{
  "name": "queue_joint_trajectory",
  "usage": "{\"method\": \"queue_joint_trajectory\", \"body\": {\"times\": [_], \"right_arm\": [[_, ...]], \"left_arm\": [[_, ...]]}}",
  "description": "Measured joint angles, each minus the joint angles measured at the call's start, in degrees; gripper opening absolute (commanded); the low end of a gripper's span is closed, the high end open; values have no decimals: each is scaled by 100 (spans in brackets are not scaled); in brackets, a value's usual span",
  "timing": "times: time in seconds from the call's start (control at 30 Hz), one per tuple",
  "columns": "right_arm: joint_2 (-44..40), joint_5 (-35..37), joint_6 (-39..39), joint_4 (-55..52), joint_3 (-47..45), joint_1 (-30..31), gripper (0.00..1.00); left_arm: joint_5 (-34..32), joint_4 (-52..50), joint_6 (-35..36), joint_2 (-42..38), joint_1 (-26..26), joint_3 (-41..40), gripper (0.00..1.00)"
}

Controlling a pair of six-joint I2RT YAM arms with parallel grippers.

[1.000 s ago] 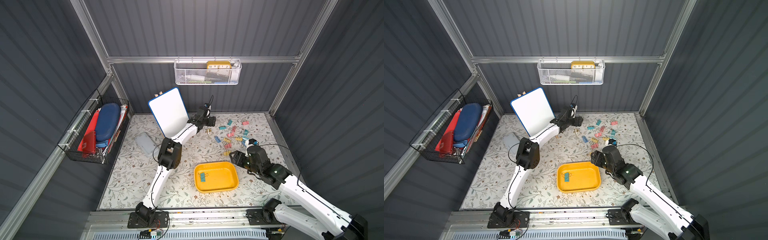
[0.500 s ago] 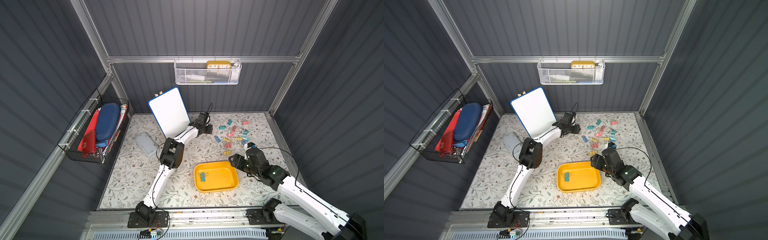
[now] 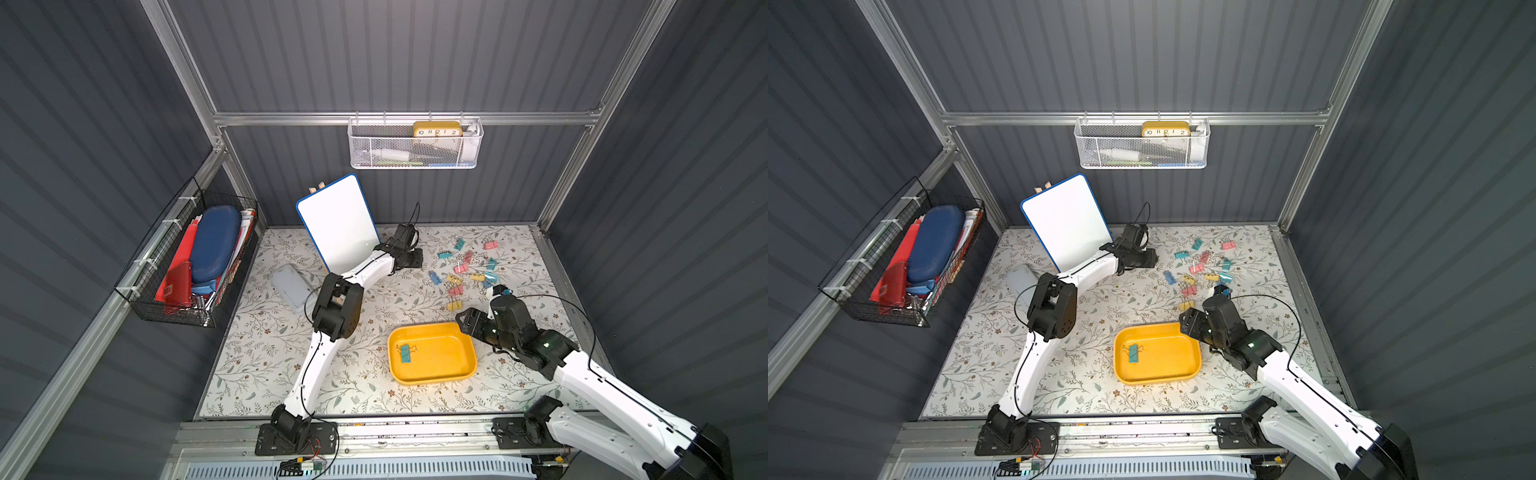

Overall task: Put the binder clips in the storage box
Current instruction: Pick up the binder clip at the center of the board.

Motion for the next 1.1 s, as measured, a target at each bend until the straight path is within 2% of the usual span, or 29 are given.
{"method": "queue_joint_trajectory", "body": {"times": [0.13, 0.2, 0.3, 0.37, 0.43, 0.53, 0.73, 0.87, 1.1], "right_arm": [[85, -4, 39, 42, 0, 0, 73], [122, -20, 61, 76, 0, 0, 73], [162, -39, 87, 118, 13, 0, 73], [166, -46, 103, 127, 22, 0, 74], [166, -52, 114, 133, 31, 0, 73], [166, -61, 136, 140, 35, 0, 73], [164, -70, 149, 129, 37, 0, 73], [125, -63, 160, 116, 37, 0, 74], [92, -63, 197, 107, 173, 0, 74]], "left_arm": [[17, 0, -177, -181, -2, -149, 28], [48, 2, -229, -201, -2, -162, 28], [66, -15, -251, -201, -2, -166, 47], [48, -52, -297, -201, -2, -164, 54], [11, -79, -319, -192, -2, -151, 56], [-72, -136, -321, -92, -2, 22, 46], [-195, -205, -306, 238, -2, 461, 18], [-197, -186, -317, 260, -2, 457, 15], [-188, -173, -358, 190, -2, 361, 4]]}}
